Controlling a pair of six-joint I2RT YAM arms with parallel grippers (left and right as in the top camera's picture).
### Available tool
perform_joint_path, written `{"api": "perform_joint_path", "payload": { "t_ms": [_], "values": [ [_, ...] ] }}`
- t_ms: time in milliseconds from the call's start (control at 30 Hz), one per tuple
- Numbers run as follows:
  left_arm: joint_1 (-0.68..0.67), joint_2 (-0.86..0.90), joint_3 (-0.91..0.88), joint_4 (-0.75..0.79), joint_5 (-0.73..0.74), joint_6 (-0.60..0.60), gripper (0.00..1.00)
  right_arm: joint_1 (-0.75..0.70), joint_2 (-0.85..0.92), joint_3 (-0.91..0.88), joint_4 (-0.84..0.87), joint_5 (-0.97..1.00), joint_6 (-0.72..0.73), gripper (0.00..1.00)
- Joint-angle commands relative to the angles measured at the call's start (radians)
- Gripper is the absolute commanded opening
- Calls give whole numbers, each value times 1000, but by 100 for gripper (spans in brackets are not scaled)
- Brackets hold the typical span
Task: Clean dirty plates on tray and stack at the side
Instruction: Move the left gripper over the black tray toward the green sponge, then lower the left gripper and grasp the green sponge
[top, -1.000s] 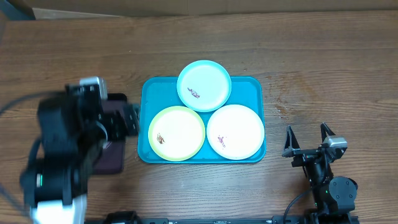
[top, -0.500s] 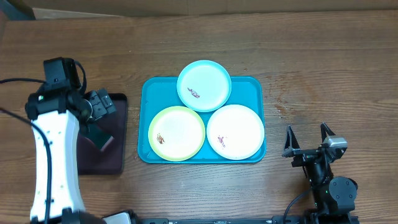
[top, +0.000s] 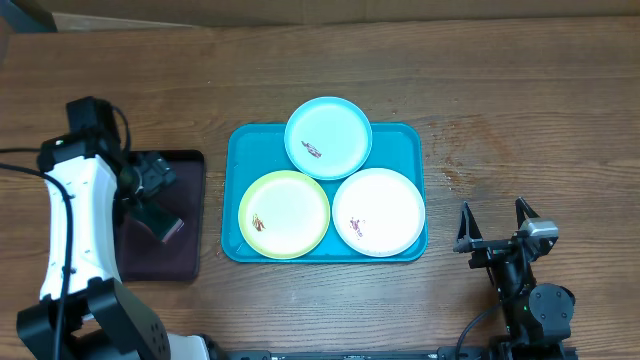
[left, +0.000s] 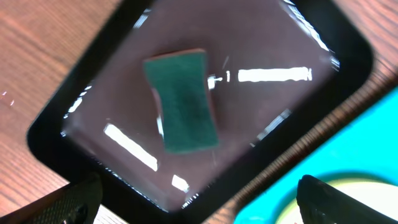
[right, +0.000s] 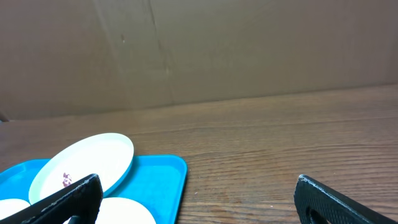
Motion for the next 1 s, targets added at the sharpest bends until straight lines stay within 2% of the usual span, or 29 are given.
{"api": "perform_joint_path", "payload": {
  "t_ms": [0, 967],
  "values": [
    [39, 25, 21, -6, -26, -39, 100, -6, -11, -10, 8, 0, -3, 100],
    [61, 169, 20, 56, -31, -31, 100, -6, -11, -10, 8, 0, -3, 100]
  ]
}}
